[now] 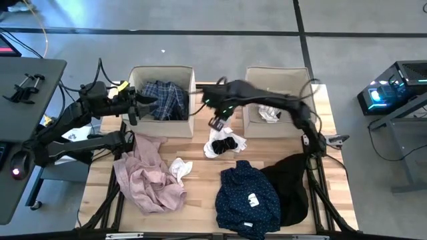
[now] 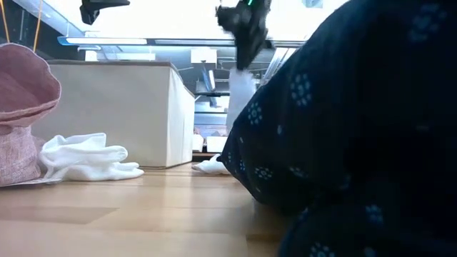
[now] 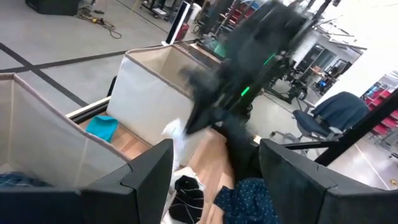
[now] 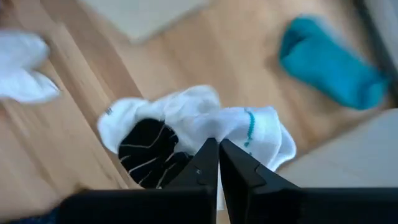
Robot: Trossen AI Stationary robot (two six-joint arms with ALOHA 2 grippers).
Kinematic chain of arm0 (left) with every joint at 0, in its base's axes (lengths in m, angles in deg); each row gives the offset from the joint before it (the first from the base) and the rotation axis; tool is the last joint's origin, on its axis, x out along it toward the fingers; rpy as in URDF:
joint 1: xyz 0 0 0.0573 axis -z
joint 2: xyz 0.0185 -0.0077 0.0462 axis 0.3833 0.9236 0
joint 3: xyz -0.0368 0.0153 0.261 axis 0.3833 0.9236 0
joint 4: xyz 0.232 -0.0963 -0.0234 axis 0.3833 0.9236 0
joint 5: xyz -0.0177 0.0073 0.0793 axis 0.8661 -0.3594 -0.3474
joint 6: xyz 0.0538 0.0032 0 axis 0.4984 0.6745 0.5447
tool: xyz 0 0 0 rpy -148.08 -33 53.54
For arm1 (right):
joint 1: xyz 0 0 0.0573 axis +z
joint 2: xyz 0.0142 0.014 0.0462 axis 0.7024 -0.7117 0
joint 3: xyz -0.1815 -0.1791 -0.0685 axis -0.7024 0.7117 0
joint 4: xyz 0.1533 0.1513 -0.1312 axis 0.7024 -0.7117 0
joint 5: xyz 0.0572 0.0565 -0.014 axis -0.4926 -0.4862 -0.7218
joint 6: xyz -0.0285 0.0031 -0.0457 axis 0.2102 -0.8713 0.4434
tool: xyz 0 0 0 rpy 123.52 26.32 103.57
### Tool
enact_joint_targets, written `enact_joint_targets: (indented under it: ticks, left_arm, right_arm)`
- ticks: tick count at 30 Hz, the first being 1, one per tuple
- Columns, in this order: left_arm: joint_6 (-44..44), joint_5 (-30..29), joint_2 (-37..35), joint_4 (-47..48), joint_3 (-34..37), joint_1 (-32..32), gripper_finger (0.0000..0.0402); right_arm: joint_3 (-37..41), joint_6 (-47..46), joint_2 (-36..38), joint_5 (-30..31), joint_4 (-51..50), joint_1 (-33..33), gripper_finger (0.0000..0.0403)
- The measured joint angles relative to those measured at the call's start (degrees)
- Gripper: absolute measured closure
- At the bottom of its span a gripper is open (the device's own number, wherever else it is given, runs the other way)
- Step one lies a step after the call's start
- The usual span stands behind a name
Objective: Sort clothes
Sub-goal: Put the white striped sock into the right laundry organizer
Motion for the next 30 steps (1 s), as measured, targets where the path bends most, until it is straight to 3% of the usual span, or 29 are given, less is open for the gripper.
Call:
enact_joint_targets:
  ticks: [9,15,19,23,27,30]
  left_arm:
    - [-2.0,-4.6,2.0,-0.3,0.0,0.0,0.0177]
    - [-3.4,-6.1,4.5,-1.4,0.0,0.0,0.0177]
    - [-3.5,-6.6,6.2,-4.0,0.0,0.0,0.0177]
    - [-3.5,-6.6,8.0,-6.7,0.0,0.0,0.0177]
    - [-3.5,-6.7,9.4,-8.3,0.0,0.0,0.0177]
    - [-3.5,-6.7,10.3,-8.6,0.0,0.0,0.0177]
  right_arm:
    - [-0.1,-1.4,19.2,17.1,-1.2,-0.9,0.0403]
    - [0.7,2.8,28.1,22.1,-5.6,-5.4,0.0403]
    - [4.7,9.2,32.1,22.0,-5.8,-11.5,0.0403]
    - [15.3,11.8,35.0,16.7,-4.3,-18.4,0.0403]
    - [31.5,11.7,37.6,11.2,1.7,-23.4,0.0403]
    - [43.1,8.0,38.0,10.6,5.4,-26.1,0.0401]
